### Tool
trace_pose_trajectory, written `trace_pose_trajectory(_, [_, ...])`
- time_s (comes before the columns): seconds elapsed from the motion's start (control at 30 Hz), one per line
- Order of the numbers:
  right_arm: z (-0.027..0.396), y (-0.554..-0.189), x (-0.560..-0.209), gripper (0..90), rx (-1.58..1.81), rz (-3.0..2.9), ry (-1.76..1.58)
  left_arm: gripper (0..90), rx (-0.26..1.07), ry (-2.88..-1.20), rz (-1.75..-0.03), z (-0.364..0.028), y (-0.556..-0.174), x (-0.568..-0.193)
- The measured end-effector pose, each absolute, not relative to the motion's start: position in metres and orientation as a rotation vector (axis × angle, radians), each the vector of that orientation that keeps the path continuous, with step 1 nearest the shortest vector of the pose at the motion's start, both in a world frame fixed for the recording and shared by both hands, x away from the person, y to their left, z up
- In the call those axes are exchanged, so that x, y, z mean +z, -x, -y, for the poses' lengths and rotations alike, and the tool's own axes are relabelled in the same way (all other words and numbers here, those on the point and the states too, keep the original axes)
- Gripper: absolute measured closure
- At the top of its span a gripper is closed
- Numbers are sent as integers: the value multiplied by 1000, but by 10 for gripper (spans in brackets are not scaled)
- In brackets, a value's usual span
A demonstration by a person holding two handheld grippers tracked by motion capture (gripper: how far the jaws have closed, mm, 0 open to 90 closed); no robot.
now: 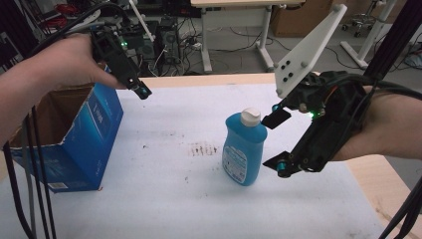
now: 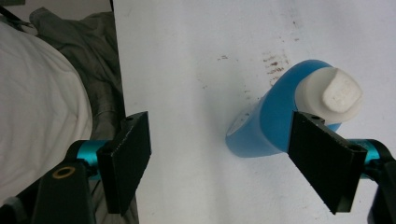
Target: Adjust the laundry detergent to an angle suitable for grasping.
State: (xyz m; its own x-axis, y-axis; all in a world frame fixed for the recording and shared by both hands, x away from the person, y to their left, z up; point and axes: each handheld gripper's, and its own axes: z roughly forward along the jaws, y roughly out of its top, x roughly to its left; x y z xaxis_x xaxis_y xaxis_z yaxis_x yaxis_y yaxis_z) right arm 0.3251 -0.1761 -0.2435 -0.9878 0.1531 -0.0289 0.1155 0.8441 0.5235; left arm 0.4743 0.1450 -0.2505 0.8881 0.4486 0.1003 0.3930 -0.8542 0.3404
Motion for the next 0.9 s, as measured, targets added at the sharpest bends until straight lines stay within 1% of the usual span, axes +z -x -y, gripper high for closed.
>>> trace_pose_trajectory(0.9, [203, -321, -235, 212, 922, -2857, -361, 162, 255, -2748, -614, -143, -471, -249])
